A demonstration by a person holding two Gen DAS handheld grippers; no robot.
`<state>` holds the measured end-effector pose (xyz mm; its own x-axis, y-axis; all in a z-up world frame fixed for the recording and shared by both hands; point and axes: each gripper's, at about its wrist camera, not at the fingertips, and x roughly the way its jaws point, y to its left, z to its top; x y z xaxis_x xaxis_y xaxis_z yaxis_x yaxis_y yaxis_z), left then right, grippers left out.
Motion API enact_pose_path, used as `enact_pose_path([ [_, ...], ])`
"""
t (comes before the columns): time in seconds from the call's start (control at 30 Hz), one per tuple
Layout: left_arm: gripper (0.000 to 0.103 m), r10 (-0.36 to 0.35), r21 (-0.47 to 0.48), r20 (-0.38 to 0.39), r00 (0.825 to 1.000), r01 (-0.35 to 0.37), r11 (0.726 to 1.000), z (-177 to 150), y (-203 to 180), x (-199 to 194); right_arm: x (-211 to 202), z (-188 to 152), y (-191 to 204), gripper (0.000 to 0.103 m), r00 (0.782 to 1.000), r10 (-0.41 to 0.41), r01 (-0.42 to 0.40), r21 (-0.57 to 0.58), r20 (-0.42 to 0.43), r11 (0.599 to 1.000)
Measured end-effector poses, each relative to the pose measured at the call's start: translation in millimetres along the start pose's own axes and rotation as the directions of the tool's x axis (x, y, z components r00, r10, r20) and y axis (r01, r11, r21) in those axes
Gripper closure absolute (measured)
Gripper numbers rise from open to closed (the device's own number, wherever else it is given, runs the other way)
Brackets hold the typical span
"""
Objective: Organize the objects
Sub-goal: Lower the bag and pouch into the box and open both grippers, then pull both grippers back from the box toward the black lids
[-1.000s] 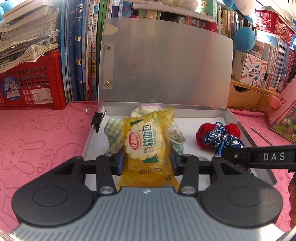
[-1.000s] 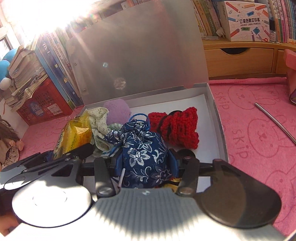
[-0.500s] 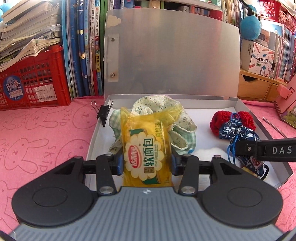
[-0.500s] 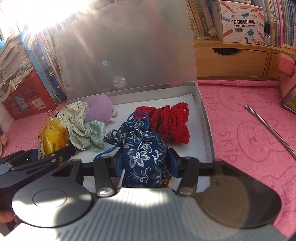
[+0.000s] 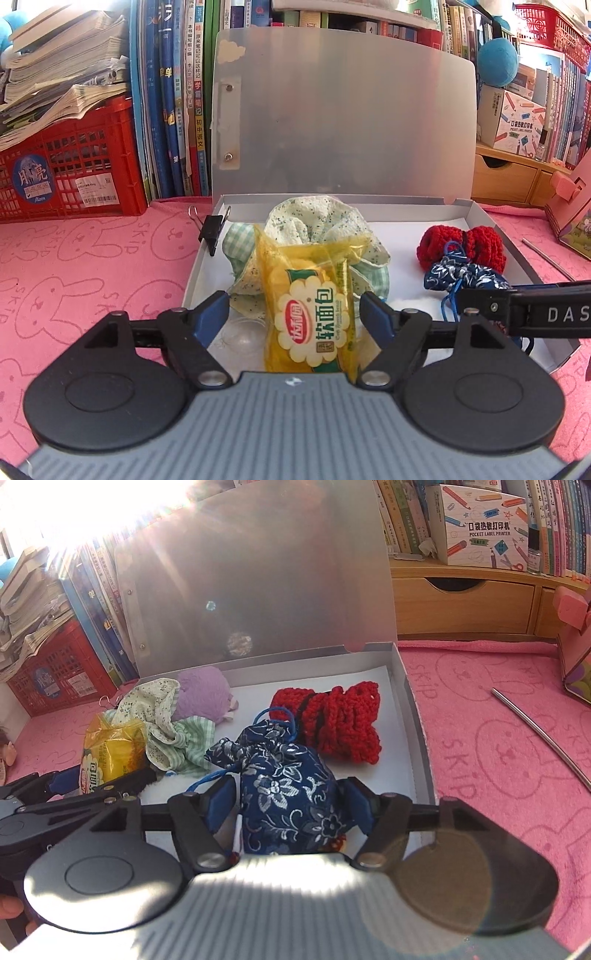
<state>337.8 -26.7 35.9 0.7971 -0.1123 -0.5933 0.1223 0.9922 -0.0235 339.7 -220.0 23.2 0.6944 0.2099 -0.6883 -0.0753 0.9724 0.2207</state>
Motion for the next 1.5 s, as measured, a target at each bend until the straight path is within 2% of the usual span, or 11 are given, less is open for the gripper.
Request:
enact_pose_path([
  [0.3,0.019,-0.018,-0.005,0.031,0.999,0.018,1.0,2.0,-1.7,-25.1,-29.7,0.8,-5.5,0.017,0.998,0.031,-0.031,-0.004,0.062,1.0],
  [0.53,0.019,-0.036,0.056,0.081,0.996,0.032,0.998,-4.6,-6.1,-65.5,-61.9,-7.0,-9.3,0.015,0.993,0.04,-0.034,-0.05,0.114,0.998],
  [0.67,0.019,-0.072,0.061,0.096,0.993,0.067,0.996,-16.4,-4.5,-92.9,-82.9,-16.3,-12.4,0.015,0.99,0.056,-0.045,-0.084,0.133,0.995],
  [0.93,0.019,-0.169,0.078,0.094,0.981,0.162,0.984,-67.6,-6.8,-150.2,-128.5,-55.4,-19.0,0.013,0.981,0.084,-0.058,-0.152,0.175,0.987],
  [1.23,0.018,-0.217,0.114,0.114,0.969,0.204,0.972,-123.2,-21.8,-200.2,-165.5,-105.1,-27.6,0.012,0.975,0.057,-0.009,-0.219,0.214,0.976],
  [1.4,0.018,-0.242,0.13,0.082,0.967,0.23,0.964,-152.3,-31.6,-216.4,-176.0,-132.0,-30.0,0.01,0.975,0.039,0.014,-0.236,0.218,0.972],
  [1.5,0.018,-0.231,0.158,0.073,0.97,0.217,0.963,-169.9,-39.8,-223.4,-178.4,-145.4,-30.9,0.01,0.976,0.028,0.027,-0.246,0.215,0.969],
])
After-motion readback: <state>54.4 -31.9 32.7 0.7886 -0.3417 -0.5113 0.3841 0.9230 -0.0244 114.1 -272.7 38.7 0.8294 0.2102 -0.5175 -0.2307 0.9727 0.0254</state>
